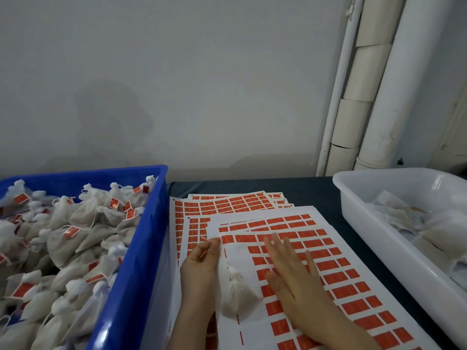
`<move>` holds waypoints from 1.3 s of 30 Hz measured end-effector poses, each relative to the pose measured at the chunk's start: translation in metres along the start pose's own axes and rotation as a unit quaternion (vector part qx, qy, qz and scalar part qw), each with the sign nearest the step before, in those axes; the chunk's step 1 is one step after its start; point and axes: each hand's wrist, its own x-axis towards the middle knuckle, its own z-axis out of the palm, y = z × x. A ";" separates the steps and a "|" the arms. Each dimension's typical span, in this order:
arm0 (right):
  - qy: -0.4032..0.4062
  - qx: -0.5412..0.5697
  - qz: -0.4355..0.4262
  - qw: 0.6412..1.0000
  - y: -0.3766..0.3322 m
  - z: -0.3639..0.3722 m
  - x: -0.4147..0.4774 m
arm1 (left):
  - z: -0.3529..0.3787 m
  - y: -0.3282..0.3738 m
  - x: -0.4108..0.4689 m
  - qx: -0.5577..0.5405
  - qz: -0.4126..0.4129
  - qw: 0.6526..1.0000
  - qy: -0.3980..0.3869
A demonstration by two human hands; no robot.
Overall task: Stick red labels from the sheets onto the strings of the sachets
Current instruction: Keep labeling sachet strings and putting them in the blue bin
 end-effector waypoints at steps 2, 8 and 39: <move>-0.028 -0.045 -0.006 0.999 -0.002 0.003 0.001 | 0.002 -0.001 0.000 0.008 0.016 1.000 -0.001; 0.207 0.101 0.054 0.972 -0.010 -0.002 0.014 | 0.006 -0.001 -0.004 0.019 0.026 0.999 -0.015; 0.319 0.384 -0.022 0.866 -0.047 0.001 0.032 | 0.012 0.001 -0.011 0.000 0.134 0.990 -0.050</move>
